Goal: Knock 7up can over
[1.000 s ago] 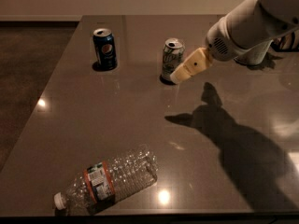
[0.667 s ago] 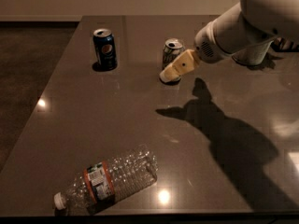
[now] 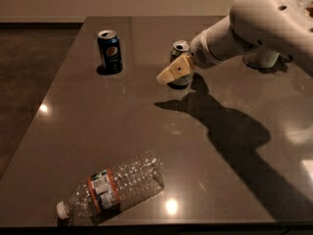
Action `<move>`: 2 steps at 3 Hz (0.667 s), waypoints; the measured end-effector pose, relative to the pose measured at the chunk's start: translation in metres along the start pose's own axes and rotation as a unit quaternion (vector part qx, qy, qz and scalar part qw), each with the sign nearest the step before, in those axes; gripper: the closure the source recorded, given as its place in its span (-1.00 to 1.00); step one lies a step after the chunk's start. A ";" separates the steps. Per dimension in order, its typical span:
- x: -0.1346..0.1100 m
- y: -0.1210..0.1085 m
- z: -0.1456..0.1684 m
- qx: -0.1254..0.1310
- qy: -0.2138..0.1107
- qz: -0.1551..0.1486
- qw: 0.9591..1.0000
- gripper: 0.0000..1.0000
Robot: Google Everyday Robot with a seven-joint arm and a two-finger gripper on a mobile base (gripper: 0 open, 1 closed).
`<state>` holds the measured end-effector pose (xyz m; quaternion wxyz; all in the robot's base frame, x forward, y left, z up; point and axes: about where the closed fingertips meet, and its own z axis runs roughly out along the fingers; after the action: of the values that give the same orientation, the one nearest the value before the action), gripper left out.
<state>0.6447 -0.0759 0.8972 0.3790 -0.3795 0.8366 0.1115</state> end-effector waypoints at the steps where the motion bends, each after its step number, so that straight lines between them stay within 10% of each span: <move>1: -0.008 -0.004 0.010 -0.005 -0.016 0.004 1.000 -0.70; 2: -0.019 -0.007 0.014 -0.011 -0.032 0.008 0.999 -0.24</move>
Offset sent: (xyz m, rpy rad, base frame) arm 0.0313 0.0135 0.0142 0.1065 -0.0431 0.0131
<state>0.6653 -0.0643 0.9020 0.4002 -0.3733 0.8259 0.1360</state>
